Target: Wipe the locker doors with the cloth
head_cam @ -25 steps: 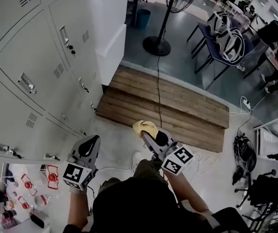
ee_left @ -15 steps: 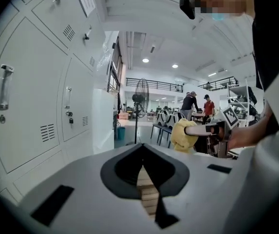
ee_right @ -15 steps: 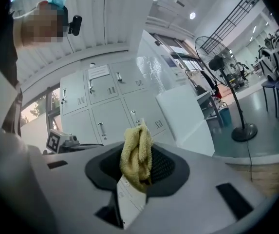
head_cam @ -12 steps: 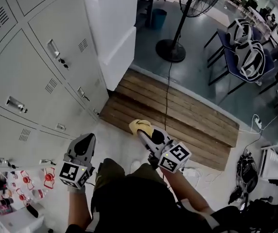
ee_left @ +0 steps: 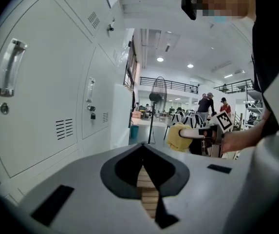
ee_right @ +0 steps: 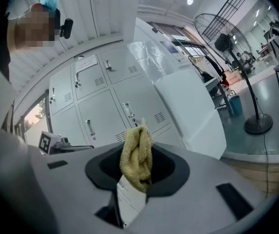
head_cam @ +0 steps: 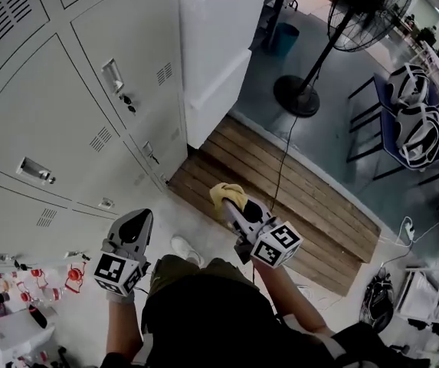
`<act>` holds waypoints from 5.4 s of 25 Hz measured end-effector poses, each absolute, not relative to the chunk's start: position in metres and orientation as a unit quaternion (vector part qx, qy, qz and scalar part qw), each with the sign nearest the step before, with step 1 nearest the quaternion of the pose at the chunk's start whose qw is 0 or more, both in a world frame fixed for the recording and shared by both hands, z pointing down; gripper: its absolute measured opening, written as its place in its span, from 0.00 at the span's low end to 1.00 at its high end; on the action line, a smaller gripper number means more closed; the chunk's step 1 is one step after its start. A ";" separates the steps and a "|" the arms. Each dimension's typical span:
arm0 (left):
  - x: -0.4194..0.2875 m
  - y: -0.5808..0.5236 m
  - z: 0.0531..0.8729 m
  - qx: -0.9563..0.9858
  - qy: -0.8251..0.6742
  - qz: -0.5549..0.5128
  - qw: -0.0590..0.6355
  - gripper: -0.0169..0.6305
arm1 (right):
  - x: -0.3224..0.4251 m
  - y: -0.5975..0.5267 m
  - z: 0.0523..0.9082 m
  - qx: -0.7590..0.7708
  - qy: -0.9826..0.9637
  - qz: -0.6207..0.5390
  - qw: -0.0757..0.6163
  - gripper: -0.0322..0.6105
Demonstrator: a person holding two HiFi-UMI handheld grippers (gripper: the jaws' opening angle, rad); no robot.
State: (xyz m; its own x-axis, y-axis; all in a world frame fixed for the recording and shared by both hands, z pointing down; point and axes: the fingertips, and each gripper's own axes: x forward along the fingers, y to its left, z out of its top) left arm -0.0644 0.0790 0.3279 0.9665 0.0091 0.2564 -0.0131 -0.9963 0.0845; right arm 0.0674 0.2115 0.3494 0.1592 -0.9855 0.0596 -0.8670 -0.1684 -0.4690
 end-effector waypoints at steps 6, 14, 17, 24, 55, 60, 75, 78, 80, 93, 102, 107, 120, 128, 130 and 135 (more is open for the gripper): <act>-0.055 0.018 0.332 0.990 -0.020 0.127 0.056 0.04 | 0.103 0.135 0.367 -0.736 0.629 -0.199 0.149 0.22; -0.061 -0.034 0.350 0.984 -0.061 0.148 0.076 0.04 | 0.151 0.047 0.393 -0.734 0.635 -0.210 0.119 0.22; -0.060 -0.049 0.358 0.981 -0.076 0.155 0.090 0.04 | 0.167 0.022 0.403 -0.735 0.635 -0.212 0.109 0.22; -0.038 -0.066 0.371 0.967 -0.139 0.164 0.134 0.04 | 0.211 -0.028 0.429 -0.718 0.653 -0.229 0.075 0.22; -0.004 -0.044 0.425 0.910 -0.320 0.164 0.205 0.04 | 0.335 -0.152 0.505 -0.687 0.682 -0.244 -0.053 0.23; -0.013 -0.037 0.429 0.906 -0.329 0.161 0.212 0.04 | 0.314 -0.156 0.501 -0.677 0.694 -0.228 -0.085 0.22; -0.045 -0.017 0.438 0.891 -0.364 0.142 0.231 0.04 | 0.215 -0.161 0.490 -0.601 0.755 -0.243 -0.096 0.22; -0.051 -0.014 0.439 0.888 -0.372 0.138 0.234 0.04 | 0.191 -0.161 0.490 -0.582 0.769 -0.245 -0.095 0.22; -0.055 -0.013 0.440 0.885 -0.377 0.136 0.237 0.04 | 0.175 -0.161 0.491 -0.568 0.779 -0.248 -0.094 0.22; -0.073 -0.007 0.445 0.870 -0.404 0.136 0.248 0.04 | 0.103 -0.164 0.505 -0.496 0.820 -0.272 -0.084 0.22; -0.076 -0.005 0.446 0.866 -0.408 0.145 0.249 0.04 | 0.083 -0.164 0.529 -0.467 0.839 -0.252 -0.119 0.22; -0.074 -0.005 0.448 0.867 -0.405 0.151 0.250 0.04 | 0.092 -0.165 0.539 -0.469 0.839 -0.242 -0.134 0.21; -0.056 -0.004 0.459 0.872 -0.383 0.166 0.256 0.04 | 0.154 -0.168 0.558 -0.514 0.806 -0.259 -0.141 0.22; -0.043 -0.007 0.461 0.877 -0.370 0.169 0.255 0.04 | 0.201 -0.168 0.560 -0.538 0.787 -0.257 -0.159 0.22; -0.040 -0.008 0.462 0.878 -0.366 0.171 0.256 0.04 | 0.216 -0.169 0.561 -0.547 0.779 -0.258 -0.167 0.22; -0.032 -0.010 0.465 0.881 -0.358 0.173 0.257 0.04 | 0.250 -0.169 0.563 -0.561 0.762 -0.260 -0.192 0.23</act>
State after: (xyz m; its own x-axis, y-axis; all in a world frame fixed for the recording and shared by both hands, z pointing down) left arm -0.0316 -0.0100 0.4645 0.6844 -0.5411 0.4887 -0.7191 -0.6118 0.3296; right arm 0.2504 -0.1688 0.5634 -0.2964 -0.7554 0.5844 -0.9550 0.2355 -0.1800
